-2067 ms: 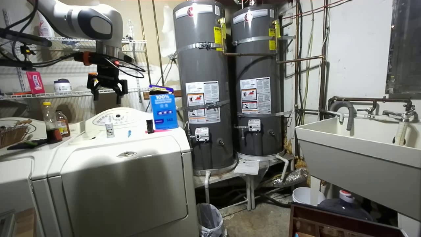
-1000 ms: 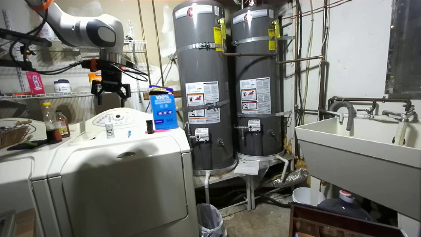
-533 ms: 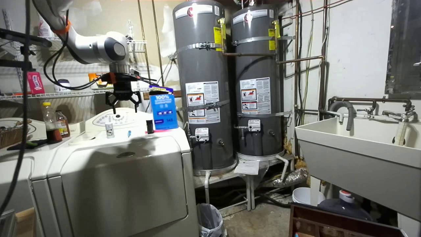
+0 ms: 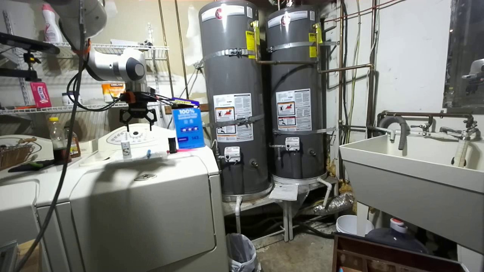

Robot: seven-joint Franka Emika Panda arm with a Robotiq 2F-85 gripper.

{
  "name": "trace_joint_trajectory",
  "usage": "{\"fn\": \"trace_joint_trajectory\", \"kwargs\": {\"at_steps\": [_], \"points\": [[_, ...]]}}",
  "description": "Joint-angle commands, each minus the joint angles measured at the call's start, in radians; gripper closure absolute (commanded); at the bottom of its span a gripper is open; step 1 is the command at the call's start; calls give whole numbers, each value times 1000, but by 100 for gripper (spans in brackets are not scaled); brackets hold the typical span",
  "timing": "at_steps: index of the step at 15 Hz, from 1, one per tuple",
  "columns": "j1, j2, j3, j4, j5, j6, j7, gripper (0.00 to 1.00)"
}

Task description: Place the blue object on the chair

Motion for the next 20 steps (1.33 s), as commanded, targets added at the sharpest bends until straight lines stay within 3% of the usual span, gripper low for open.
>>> {"fn": "trace_joint_trajectory", "kwargs": {"at_steps": [1,5,6,13,17,18,20], "points": [[9,29,7,36,-1,-6,-15,0],[26,88,18,102,0,-8,-43,0],[67,74,-42,99,-48,-20,108,0],[196,179,-188,203,-222,-24,456,0],[210,239,-198,275,-208,-23,448,0],[200,196,-197,206,-203,-7,447,0],[204,217,-199,234,-201,-7,446,0]]}}
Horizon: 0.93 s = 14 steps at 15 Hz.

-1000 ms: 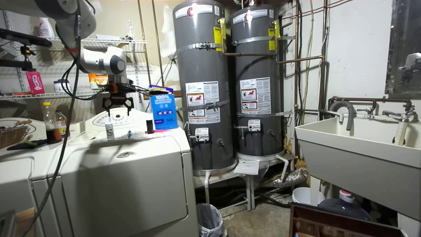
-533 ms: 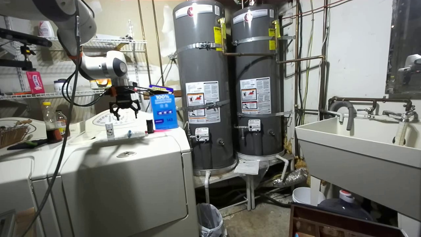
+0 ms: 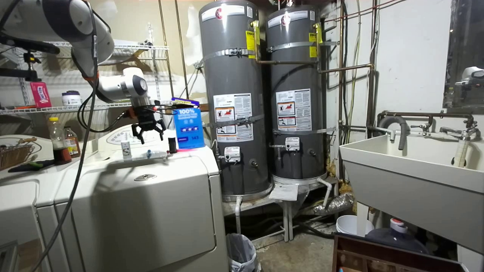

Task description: Place the blue object on the chair

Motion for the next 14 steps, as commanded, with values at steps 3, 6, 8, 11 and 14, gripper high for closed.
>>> {"fn": "trace_joint_trajectory", "kwargs": {"at_steps": [3,6,8,11,14], "points": [[4,12,-4,22,4,-4,-3,0],[5,13,-4,24,4,-4,-3,0],[18,46,2,56,3,24,-2,0],[37,76,8,88,5,21,-14,0],[68,120,-11,132,-13,40,-10,0]]}}
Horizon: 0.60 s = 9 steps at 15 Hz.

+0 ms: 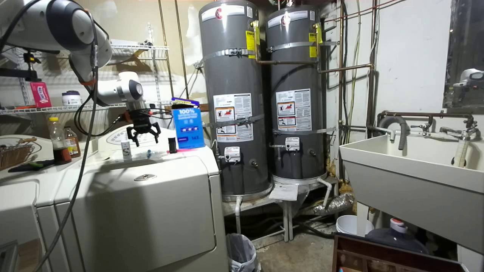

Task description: Place the blue object on the chair

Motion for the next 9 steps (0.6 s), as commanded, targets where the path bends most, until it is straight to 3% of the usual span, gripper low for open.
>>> {"fn": "trace_joint_trajectory", "kwargs": {"at_steps": [1,9], "points": [[25,90,-11,108,4,30,-18,0],[27,213,9,255,50,66,-82,10]]}}
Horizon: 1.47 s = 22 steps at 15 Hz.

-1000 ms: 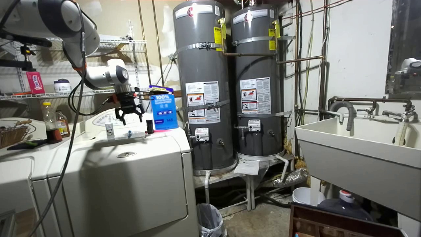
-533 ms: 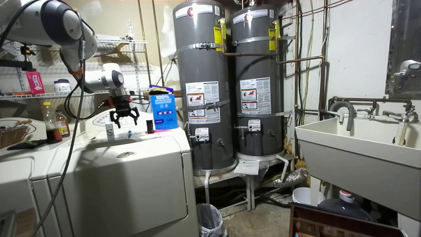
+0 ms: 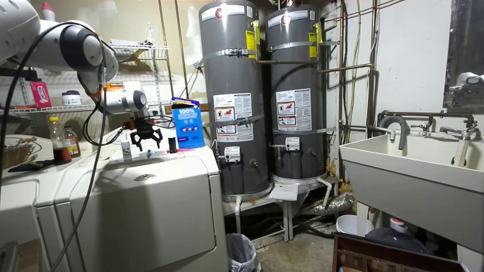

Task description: Place the blue object on the chair

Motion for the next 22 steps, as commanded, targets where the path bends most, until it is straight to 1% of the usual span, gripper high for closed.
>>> {"fn": "trace_joint_trajectory", "kwargs": {"at_steps": [1,2,3,4,5,6,7,8,9,10,11,12,14,15,16,19,22], "points": [[11,66,17,109,44,-16,-57,12],[14,74,20,121,48,-21,-65,14],[16,83,22,132,55,-27,-71,20],[17,92,25,144,64,-36,-78,32],[18,99,26,153,71,-43,-82,38],[17,106,29,160,79,-49,-88,42],[19,114,30,170,86,-56,-93,44],[20,122,31,178,93,-61,-97,49],[22,129,29,185,97,-64,-100,49],[27,134,25,194,97,-71,-100,73],[31,139,20,201,95,-74,-98,73],[23,135,32,193,77,-73,-88,78],[26,140,28,203,74,-77,-84,94],[27,137,25,202,72,-77,-80,98],[27,131,23,198,69,-77,-77,100],[24,75,18,152,56,-53,-70,99],[21,-40,5,45,37,22,-32,99]]}}
